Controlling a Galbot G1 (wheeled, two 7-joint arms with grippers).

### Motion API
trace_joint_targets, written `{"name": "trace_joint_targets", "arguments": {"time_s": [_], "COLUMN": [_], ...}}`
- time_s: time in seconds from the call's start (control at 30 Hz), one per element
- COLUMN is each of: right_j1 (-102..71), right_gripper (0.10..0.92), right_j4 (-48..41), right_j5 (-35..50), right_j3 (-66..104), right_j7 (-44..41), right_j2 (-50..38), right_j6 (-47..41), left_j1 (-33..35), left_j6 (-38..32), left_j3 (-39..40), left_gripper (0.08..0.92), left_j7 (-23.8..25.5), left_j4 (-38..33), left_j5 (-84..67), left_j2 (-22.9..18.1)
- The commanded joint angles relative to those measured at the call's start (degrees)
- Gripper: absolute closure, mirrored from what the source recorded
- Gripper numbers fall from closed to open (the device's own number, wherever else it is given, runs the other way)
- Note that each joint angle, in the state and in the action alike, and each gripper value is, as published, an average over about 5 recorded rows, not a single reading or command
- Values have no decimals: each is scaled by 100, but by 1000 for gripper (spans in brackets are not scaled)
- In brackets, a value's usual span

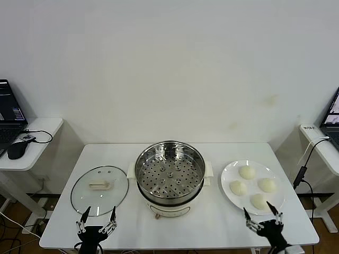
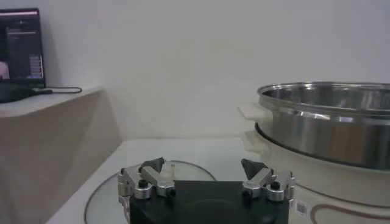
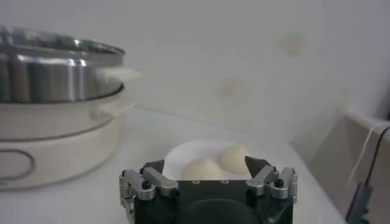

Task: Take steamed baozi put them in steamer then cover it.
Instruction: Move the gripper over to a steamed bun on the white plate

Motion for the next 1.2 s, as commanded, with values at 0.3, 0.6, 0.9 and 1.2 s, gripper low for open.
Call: {"name": "trace_joint_targets", "arguments": {"time_s": [0.3, 0.6, 0.9, 1.2], "right_j1": [3206, 6892, 8705, 8730], "right_gripper": [202, 202, 202, 203], "right_j4": [-2252, -3719, -5107, -5674], "right_j5": [-2083, -1682, -1445, -1495], "right_j3": [-1213, -5137, -7357, -7714], "right_j7": [-2821, -4071, -4674, -4621], "right_j2": [-3499, -3722, -2871, -1960], "right_j6": [-307, 81, 520, 616], "left_j1": [-27, -68, -127, -239], "left_j6": [-5, 28, 45, 75], "left_j3": [-102, -143, -217, -346], "left_gripper": [177, 177, 177, 177], "left_j7": [144, 125, 117, 130], "left_j4": [19, 2, 41, 103], "left_j5": [331, 371, 365, 328], "left_j2": [-90, -96, -47, 2]}}
